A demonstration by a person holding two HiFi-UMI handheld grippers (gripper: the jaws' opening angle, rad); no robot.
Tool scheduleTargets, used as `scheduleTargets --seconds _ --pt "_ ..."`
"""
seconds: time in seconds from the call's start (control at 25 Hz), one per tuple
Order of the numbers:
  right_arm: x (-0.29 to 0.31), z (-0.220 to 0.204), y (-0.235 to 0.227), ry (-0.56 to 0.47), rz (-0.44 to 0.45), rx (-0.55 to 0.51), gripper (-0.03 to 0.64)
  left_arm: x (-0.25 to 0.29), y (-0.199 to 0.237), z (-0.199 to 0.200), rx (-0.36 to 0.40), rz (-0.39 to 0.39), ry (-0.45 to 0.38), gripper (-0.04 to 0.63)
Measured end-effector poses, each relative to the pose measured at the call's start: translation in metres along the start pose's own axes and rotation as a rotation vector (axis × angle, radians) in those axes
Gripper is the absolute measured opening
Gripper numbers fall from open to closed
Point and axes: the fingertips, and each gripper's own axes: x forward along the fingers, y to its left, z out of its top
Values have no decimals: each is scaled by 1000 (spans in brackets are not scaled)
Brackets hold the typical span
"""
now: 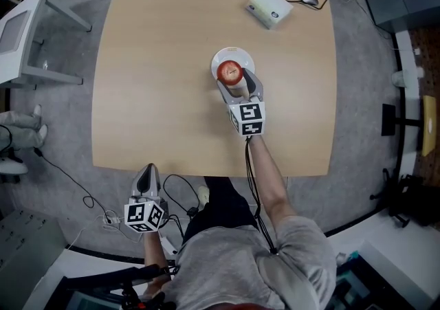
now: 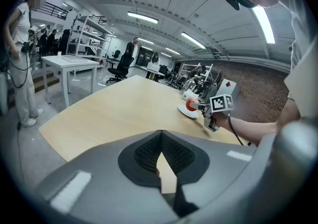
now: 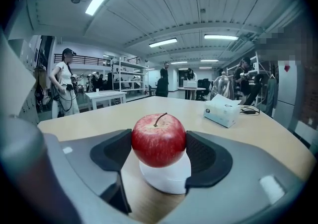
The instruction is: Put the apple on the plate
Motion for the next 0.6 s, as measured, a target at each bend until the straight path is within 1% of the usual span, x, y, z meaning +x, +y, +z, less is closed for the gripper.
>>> scheduleTargets --seconds 0.32,0.6 --pt "14 -13 -28 30 -52 35 348 12 1 3 4 -7 15 20" --pt "25 -25 -38 50 -55 63 348 23 0 6 9 -9 24 20"
